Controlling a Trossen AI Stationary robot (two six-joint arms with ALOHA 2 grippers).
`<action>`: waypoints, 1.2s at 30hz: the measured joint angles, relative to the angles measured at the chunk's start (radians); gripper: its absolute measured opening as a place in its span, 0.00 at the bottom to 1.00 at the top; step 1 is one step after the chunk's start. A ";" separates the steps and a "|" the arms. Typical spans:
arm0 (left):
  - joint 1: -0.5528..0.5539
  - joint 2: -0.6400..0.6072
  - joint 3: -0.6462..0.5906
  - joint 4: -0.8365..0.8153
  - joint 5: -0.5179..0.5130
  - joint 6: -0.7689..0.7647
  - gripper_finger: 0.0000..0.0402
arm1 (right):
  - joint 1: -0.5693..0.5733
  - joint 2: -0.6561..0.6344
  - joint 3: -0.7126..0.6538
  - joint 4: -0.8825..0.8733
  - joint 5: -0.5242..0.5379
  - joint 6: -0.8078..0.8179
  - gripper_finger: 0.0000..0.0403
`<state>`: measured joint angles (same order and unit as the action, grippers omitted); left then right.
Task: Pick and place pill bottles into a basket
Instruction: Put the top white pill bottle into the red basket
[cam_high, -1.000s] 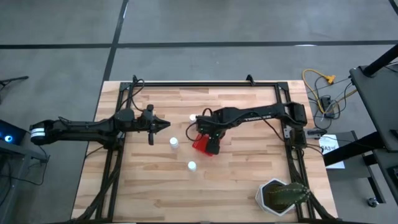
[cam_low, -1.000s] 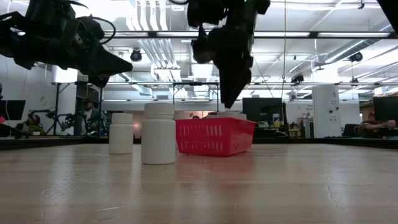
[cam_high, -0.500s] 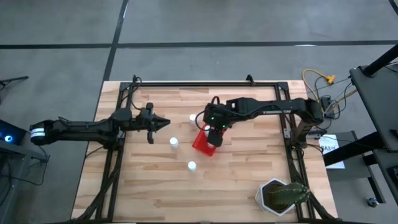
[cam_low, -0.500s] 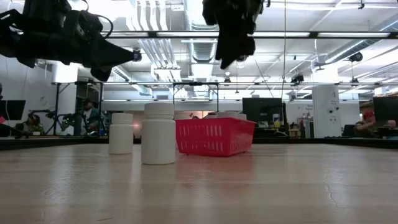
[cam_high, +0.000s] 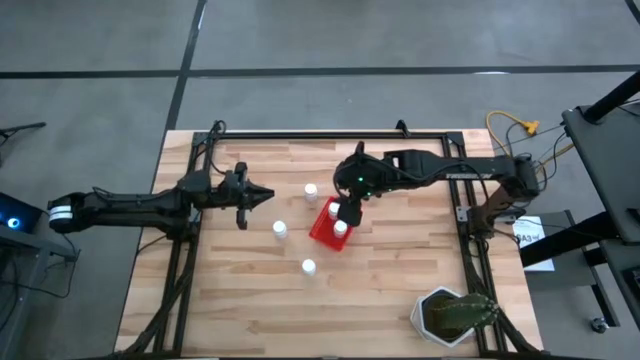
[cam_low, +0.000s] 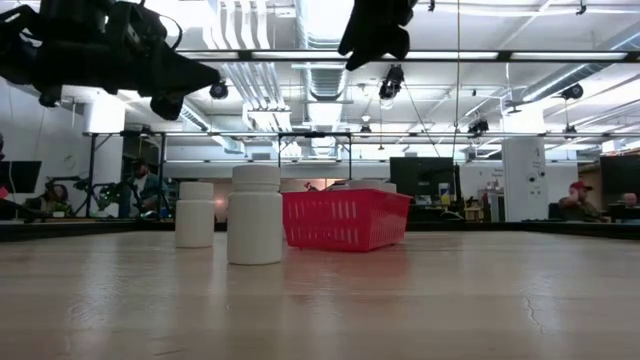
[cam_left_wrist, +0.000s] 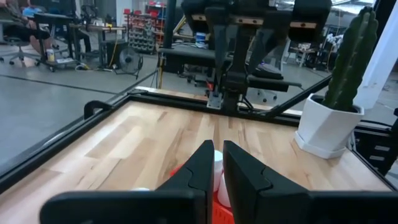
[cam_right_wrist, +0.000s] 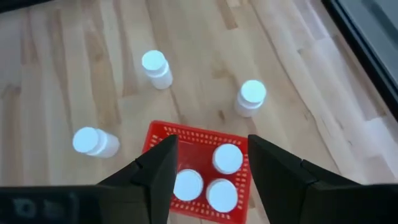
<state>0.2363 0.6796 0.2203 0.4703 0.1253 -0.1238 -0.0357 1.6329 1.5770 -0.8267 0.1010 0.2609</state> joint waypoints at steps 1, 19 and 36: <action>0.000 0.000 0.000 -0.005 0.000 0.000 0.04 | 0.000 -0.010 -0.012 0.006 0.005 0.002 0.44; 0.000 0.003 0.098 -0.239 0.000 0.009 0.06 | 0.000 -0.446 -0.636 0.611 0.004 0.203 0.33; 0.003 0.151 0.309 -0.454 -0.113 0.130 0.18 | -0.004 -0.717 -0.799 0.736 0.041 0.184 0.33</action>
<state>0.2390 0.8310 0.5289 0.0168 0.0124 0.0067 -0.0399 0.9157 0.7784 -0.0905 0.1421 0.4450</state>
